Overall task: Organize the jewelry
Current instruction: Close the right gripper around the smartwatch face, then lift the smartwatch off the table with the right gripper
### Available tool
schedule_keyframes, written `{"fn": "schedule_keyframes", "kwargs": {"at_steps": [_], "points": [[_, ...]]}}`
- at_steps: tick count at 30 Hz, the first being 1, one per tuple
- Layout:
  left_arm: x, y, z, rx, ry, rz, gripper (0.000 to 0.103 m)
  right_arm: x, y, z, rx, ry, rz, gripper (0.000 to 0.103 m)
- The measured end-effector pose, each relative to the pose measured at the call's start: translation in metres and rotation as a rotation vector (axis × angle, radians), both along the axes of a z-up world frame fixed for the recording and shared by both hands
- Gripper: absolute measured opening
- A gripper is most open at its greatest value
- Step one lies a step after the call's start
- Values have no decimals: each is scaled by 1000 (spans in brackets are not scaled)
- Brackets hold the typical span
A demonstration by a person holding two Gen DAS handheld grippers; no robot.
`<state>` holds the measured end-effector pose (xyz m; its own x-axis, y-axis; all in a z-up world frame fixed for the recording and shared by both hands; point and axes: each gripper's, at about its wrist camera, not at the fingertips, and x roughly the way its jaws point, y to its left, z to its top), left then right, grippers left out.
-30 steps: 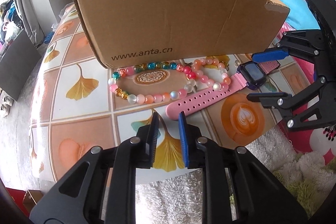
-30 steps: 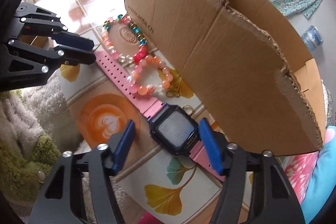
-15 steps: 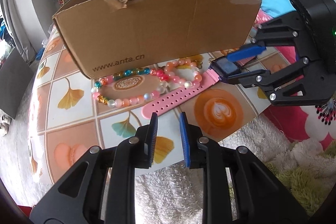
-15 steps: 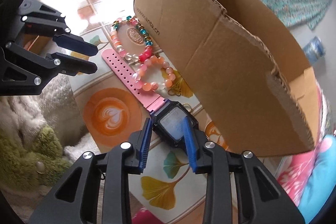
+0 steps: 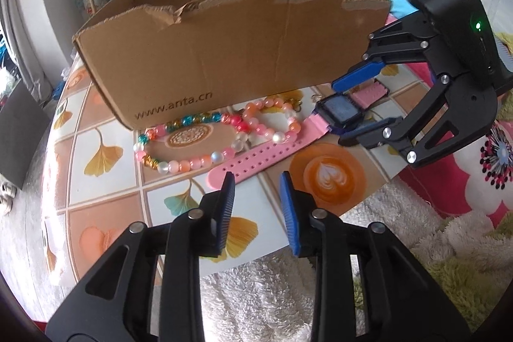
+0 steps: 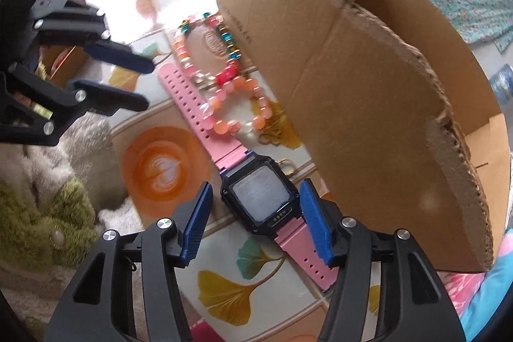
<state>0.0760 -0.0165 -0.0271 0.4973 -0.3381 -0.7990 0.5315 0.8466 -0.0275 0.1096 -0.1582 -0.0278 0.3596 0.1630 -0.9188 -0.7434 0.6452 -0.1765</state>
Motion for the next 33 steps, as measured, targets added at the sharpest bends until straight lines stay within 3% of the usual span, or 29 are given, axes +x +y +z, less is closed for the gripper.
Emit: {"fn": "schedule_keyframes", "kwargs": {"at_steps": [7, 11, 13, 15, 22, 33], "points": [[-3, -11, -1, 3, -8, -71, 29, -23, 8, 3, -28, 13, 49, 56], [-4, -16, -3, 6, -8, -94, 30, -20, 8, 4, 20, 43, 4, 56], [-5, -18, -2, 10, -13, -102, 29, -16, 7, 6, 42, 77, 2, 48], [-6, -21, 0, 19, -26, -115, 31, -16, 5, 8, 50, 83, -6, 48], [-10, -34, 0, 71, -71, -161, 36, 10, -25, 14, 190, 256, -63, 47], [-15, -63, -8, 241, -171, -244, 36, 50, -70, 16, 400, 499, -119, 47]]}}
